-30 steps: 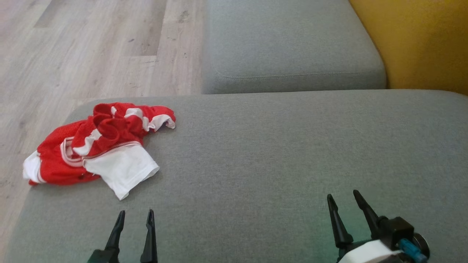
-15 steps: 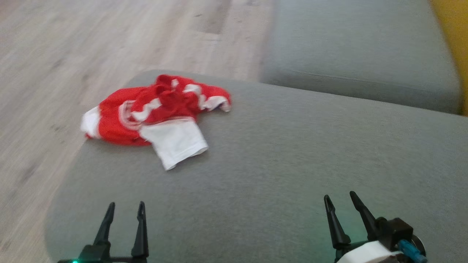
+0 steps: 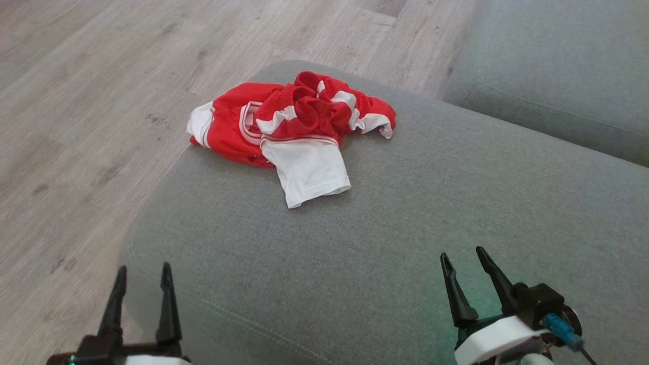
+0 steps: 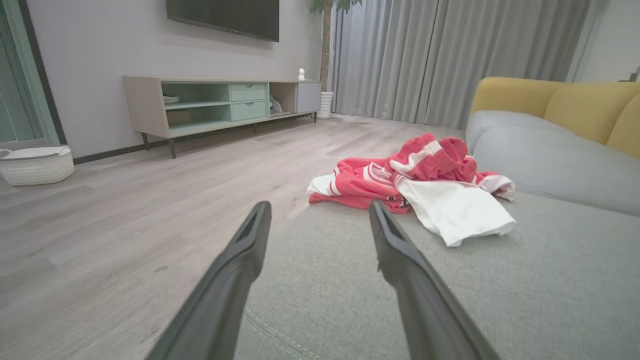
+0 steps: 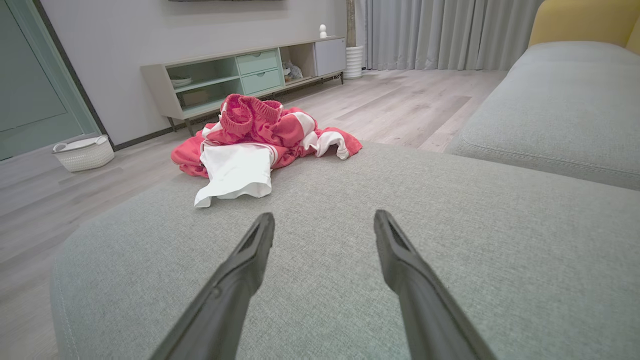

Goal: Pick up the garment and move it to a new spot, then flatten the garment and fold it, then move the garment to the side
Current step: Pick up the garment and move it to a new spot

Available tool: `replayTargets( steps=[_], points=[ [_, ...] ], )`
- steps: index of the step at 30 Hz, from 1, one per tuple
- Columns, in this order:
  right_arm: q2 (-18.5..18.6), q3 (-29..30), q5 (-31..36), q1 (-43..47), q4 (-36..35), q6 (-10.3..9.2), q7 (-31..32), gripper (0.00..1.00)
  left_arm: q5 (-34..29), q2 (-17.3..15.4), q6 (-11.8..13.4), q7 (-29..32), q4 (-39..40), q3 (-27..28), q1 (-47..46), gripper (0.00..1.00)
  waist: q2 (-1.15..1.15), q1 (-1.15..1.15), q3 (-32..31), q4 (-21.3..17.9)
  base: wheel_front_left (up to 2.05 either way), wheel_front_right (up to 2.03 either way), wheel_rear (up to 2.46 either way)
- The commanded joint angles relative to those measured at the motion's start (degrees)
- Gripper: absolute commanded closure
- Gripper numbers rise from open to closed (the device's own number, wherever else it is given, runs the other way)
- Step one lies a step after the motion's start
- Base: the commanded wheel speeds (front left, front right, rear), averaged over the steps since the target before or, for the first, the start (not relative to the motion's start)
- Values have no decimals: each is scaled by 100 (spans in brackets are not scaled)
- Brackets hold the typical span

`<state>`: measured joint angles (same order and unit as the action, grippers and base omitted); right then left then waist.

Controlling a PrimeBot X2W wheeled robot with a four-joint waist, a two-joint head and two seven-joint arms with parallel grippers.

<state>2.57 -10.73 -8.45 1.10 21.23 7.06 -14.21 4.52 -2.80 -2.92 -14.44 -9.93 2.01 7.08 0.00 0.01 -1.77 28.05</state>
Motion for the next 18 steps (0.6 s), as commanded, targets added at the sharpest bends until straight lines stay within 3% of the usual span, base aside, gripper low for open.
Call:
replayTargets(
  steps=[1, 6, 12, 18],
  points=[
    [31, -79, 55, -213, -144, 43, -79, 0, 85, -10, 41, -56, 300, 224, -352, 0, 0, -1, 20, 20, 0, 0, 0],
    [31, 179, 236, -32, -169, 43, -79, 0, 19, -40, -126, -56, 769, 249, -605, 0, 0, -1, 72, 69, 0, 0, 0],
    [31, 394, 658, -60, -227, 43, -79, 0, -29, -307, -304, -56, 1156, 138, -1314, 0, 0, -1, 580, -73, 0, 0, 0],
    [54, 625, 1222, -270, -281, 43, -79, 0, 82, -732, -397, 104, 441, -24, -2970, 0, 0, -1, 1238, -248, 0, 0, 0]
  ],
)
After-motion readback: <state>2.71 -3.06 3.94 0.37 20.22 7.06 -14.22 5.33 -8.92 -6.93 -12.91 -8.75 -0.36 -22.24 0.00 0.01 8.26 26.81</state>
